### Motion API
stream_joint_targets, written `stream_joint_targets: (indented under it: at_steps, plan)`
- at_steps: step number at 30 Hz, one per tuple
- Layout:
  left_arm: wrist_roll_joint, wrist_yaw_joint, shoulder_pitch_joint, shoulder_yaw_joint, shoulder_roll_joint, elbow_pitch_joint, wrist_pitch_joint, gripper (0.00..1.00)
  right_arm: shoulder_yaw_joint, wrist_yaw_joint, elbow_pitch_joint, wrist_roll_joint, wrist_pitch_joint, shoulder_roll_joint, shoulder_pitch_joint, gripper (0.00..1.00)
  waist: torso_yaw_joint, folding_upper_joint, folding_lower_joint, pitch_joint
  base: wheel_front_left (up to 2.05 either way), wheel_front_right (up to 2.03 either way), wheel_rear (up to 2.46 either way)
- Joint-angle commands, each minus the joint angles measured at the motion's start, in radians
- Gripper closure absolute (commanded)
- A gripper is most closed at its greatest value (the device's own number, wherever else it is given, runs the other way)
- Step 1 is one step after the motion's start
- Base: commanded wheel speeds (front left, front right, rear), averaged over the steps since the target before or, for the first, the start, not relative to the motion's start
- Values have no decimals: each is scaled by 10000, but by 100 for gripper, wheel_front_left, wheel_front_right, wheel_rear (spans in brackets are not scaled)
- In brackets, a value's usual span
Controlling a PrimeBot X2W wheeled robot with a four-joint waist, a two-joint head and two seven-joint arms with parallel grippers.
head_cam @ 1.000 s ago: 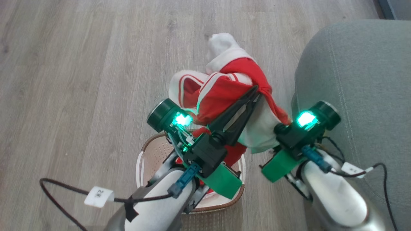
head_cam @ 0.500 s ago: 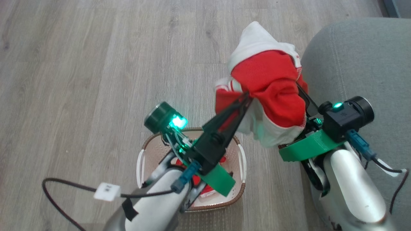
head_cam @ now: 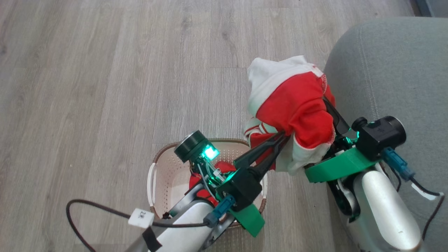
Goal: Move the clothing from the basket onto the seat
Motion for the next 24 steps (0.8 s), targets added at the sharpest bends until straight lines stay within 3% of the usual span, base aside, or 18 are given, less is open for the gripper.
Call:
stream_joint_targets:
  at_steps: [1,2,3,4,5,6,24]
  plan:
    - [-84,37,-128,351,-10,-312,-47,100,201,-2,-320,77,-65,184,-202,100,-13,0,0,9,0,0,0]
    - [-137,64,-100,387,-15,-313,-47,100,202,-2,-318,87,-65,185,-210,100,-23,0,0,14,0,0,0]
    - [-163,97,-78,418,-21,-324,-47,71,197,-2,-321,99,-65,184,-219,100,-34,0,0,17,0,0,0]
    - [-169,128,-55,430,-25,-332,-47,57,175,-2,-338,103,-65,184,-227,100,-46,0,0,18,0,0,0]
    - [-168,156,-32,434,-29,-342,-47,18,131,-2,-380,85,-65,179,-240,100,-60,0,0,20,0,0,0]
    - [-163,183,-9,435,-33,-352,-47,0,84,-2,-422,67,-65,178,-246,100,-70,0,0,24,0,0,0]
    - [-185,222,627,755,138,-30,-47,0,-1669,-2,-751,5,-65,82,240,100,-132,0,0,31,0,0,0]
